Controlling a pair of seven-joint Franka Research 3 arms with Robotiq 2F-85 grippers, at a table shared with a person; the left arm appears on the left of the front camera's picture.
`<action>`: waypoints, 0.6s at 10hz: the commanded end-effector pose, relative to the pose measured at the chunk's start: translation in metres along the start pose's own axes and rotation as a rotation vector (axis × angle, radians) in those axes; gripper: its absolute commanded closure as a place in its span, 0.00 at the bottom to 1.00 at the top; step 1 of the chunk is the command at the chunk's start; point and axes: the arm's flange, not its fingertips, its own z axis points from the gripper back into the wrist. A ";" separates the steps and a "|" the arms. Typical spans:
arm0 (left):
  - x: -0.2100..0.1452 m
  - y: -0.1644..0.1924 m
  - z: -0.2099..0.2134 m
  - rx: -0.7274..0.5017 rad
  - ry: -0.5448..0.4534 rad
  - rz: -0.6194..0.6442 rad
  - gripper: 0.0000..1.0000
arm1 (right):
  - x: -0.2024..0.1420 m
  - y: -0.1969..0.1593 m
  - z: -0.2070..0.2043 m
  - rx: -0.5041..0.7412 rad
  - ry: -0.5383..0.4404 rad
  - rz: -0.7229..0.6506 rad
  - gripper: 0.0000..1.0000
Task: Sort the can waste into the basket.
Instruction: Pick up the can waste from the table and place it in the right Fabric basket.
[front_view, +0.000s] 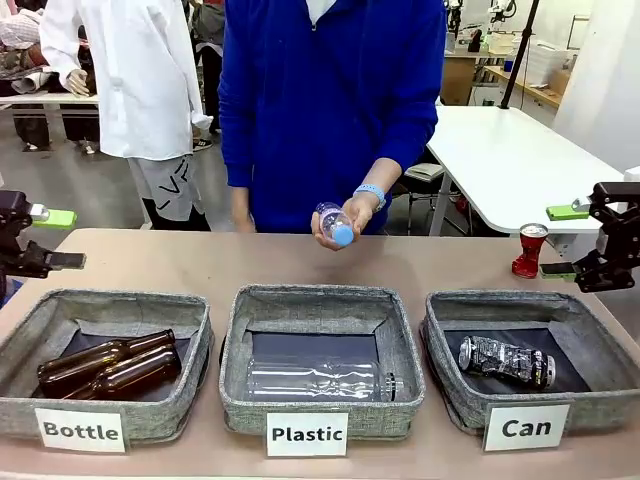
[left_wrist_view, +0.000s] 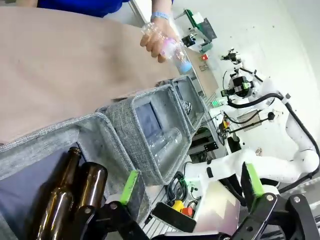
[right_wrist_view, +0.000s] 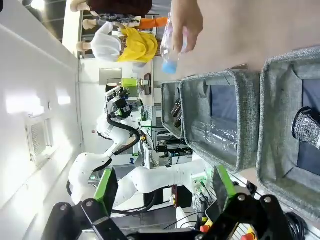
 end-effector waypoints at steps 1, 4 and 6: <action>-0.001 -0.001 0.004 0.005 -0.007 -0.001 0.00 | 0.000 0.001 0.000 -0.027 -0.004 0.013 0.00; -0.001 -0.001 0.004 0.005 -0.007 -0.001 0.00 | 0.000 0.001 0.000 -0.027 -0.004 0.013 0.00; -0.001 -0.001 0.004 0.005 -0.007 -0.001 0.00 | 0.000 0.001 0.000 -0.027 -0.004 0.013 0.00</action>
